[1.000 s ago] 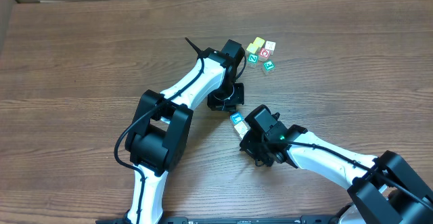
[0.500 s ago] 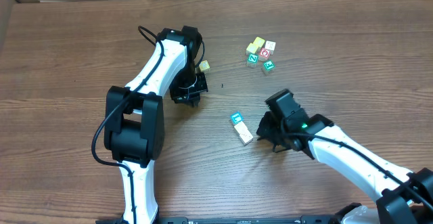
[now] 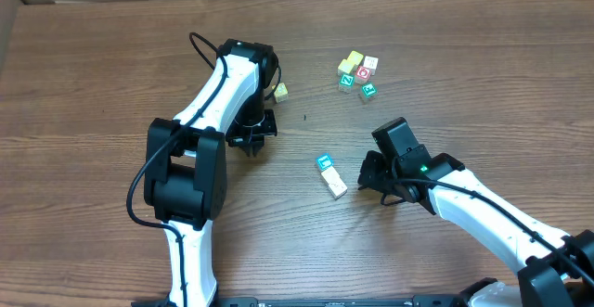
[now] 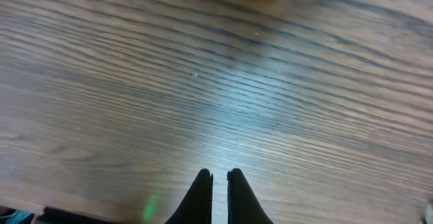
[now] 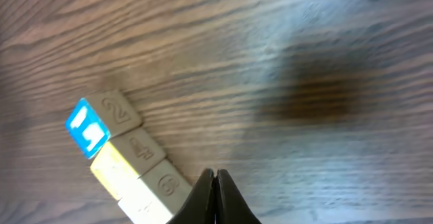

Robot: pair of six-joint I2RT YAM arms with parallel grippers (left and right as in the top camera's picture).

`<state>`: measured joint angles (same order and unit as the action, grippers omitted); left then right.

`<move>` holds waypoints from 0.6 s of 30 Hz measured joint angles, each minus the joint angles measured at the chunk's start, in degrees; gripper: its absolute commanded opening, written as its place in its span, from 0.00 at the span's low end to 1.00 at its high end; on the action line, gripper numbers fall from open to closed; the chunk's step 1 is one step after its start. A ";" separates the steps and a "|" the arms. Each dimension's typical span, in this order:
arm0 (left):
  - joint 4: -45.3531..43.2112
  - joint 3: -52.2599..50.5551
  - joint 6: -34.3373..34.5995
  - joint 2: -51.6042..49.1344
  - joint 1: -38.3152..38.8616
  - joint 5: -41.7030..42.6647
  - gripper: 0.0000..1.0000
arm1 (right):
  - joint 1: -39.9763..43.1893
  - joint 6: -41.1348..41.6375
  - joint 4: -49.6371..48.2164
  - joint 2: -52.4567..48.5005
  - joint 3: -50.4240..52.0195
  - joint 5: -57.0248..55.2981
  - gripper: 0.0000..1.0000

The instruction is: Flip 3 blocks

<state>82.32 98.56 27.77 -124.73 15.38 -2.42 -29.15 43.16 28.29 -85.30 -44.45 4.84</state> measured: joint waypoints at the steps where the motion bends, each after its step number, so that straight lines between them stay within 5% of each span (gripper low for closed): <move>1: -0.11 -0.20 0.50 0.57 0.00 -0.70 0.04 | 0.00 -0.33 -0.31 0.00 0.00 -0.55 0.04; 10: -0.46 -5.14 3.41 22.69 0.00 -4.50 0.05 | -0.96 -2.10 -6.73 0.00 1.60 -2.80 0.04; 16: 0.15 -6.97 5.25 32.35 0.00 -8.48 0.62 | -4.07 -2.36 -10.93 -2.49 2.84 -2.91 0.04; 17: -0.02 -7.17 5.95 32.39 0.00 -9.18 0.90 | -4.61 -2.43 -11.89 -3.30 2.84 -2.91 0.04; 18: -0.46 -7.45 6.56 32.28 0.00 -9.66 1.00 | -5.03 -2.45 -12.37 -3.98 2.84 -2.93 0.04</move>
<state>81.87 91.11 34.33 -92.44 15.38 -12.08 -34.17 40.71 15.92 -89.27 -41.60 1.91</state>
